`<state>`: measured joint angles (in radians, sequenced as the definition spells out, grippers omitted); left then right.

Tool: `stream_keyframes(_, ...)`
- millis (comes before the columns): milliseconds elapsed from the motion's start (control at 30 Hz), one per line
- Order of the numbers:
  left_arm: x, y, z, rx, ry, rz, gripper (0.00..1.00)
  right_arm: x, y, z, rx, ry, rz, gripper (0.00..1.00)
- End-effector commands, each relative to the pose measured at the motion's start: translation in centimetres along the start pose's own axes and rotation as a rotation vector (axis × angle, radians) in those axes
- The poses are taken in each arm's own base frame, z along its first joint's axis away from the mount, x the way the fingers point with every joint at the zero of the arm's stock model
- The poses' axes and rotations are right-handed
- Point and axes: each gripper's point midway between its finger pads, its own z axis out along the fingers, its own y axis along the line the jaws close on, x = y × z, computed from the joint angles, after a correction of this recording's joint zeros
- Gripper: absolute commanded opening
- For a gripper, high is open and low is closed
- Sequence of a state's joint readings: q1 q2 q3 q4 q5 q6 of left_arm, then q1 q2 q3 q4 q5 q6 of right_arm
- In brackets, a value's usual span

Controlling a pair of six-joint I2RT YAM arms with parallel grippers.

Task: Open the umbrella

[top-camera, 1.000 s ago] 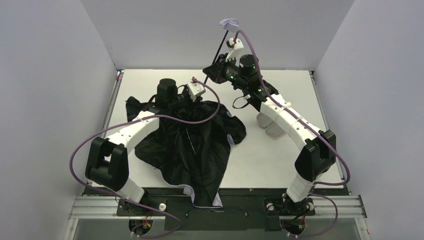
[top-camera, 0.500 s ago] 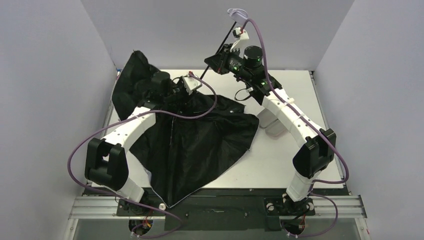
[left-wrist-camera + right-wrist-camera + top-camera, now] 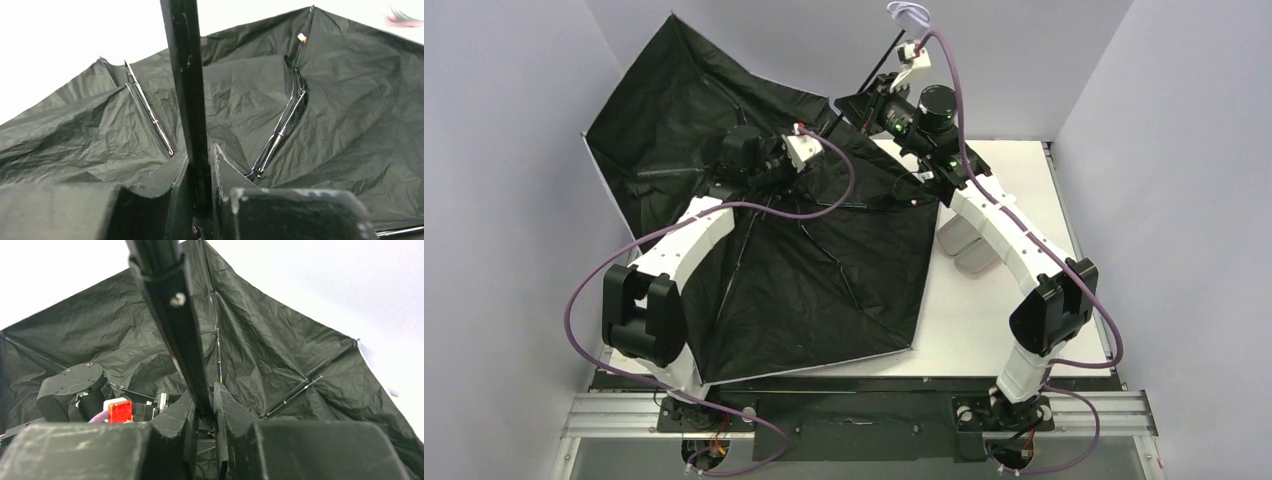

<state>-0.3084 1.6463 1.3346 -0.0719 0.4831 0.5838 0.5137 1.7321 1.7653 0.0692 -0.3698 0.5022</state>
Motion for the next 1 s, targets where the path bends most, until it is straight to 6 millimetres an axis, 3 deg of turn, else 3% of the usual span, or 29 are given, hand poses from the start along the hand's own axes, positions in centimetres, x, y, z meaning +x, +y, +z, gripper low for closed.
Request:
stream_keyframes(0, 8.0, 3.2, -2.3, -0.088, 0.290, -0.086, 0.00, -23.7, 13.1, -12.3, -0.281, -0.668, -0.192, 0.00)
stream_keyframes(133, 1.4, 6.5, -2.0, -0.166, 0.119, -0.043, 0.00, -20.9, 12.0, -11.5, -0.262, -0.592, -0.215, 0.00)
stream_keyframes(200, -2.5, 8.4, -2.2, -0.222, 0.004, 0.013, 0.00, -17.0, 10.4, -10.5, -0.236, -0.495, -0.234, 0.10)
stream_keyframes(300, -6.8, 9.9, -3.1, -0.277, -0.126, 0.088, 0.00, -12.8, 8.5, -10.4, -0.192, -0.394, -0.254, 0.44)
stream_keyframes(333, -8.3, 10.6, -3.5, -0.303, -0.174, 0.121, 0.00, -10.7, 7.6, -10.6, -0.172, -0.348, -0.247, 0.50)
stream_keyframes(367, -9.3, 10.9, -4.0, -0.318, -0.201, 0.141, 0.00, -10.3, 7.6, -11.6, -0.160, -0.335, -0.262, 0.60)
stream_keyframes(400, -10.4, 11.3, -4.4, -0.340, -0.238, 0.179, 0.00, -7.4, 6.0, -11.5, -0.127, -0.273, -0.252, 0.64)
stream_keyframes(433, -11.4, 11.5, -5.0, -0.354, -0.264, 0.204, 0.00, -6.7, 5.7, -12.5, -0.108, -0.253, -0.276, 0.69)
stream_keyframes(467, -12.2, 11.7, -5.4, -0.371, -0.295, 0.251, 0.00, -3.9, 4.3, -12.7, -0.080, -0.192, -0.276, 0.70)
stream_keyframes(500, -13.2, 11.7, -6.0, -0.381, -0.318, 0.282, 0.00, -3.3, 4.0, -13.9, -0.055, -0.175, -0.311, 0.71)
stream_keyframes(533, -13.9, 11.9, -6.4, -0.398, -0.338, 0.336, 0.00, -0.8, 2.5, -14.3, -0.020, -0.120, -0.306, 0.71)
stream_keyframes(567, -14.7, 11.6, -6.9, -0.396, -0.360, 0.371, 0.00, -0.4, 1.9, -15.4, 0.021, -0.109, -0.325, 0.73)
stream_keyframes(600, -14.9, 11.4, -7.1, -0.400, -0.364, 0.437, 0.00, 1.2, 0.1, -15.9, 0.080, -0.077, -0.342, 0.73)
stream_keyframes(700, -15.8, 9.4, -8.1, -0.376, -0.388, 0.705, 0.00, 2.6, -3.2, -17.8, 0.215, -0.018, -0.328, 0.75)
stream_keyframes(867, -15.5, 6.6, -9.2, -0.269, -0.346, 0.969, 0.00, 1.0, -8.8, -19.6, 0.340, 0.041, -0.167, 0.75)
stream_keyframes(967, -13.1, 4.7, -9.4, -0.070, -0.243, 1.102, 0.00, -0.5, -8.8, -19.6, 0.295, 0.101, -0.123, 0.72)
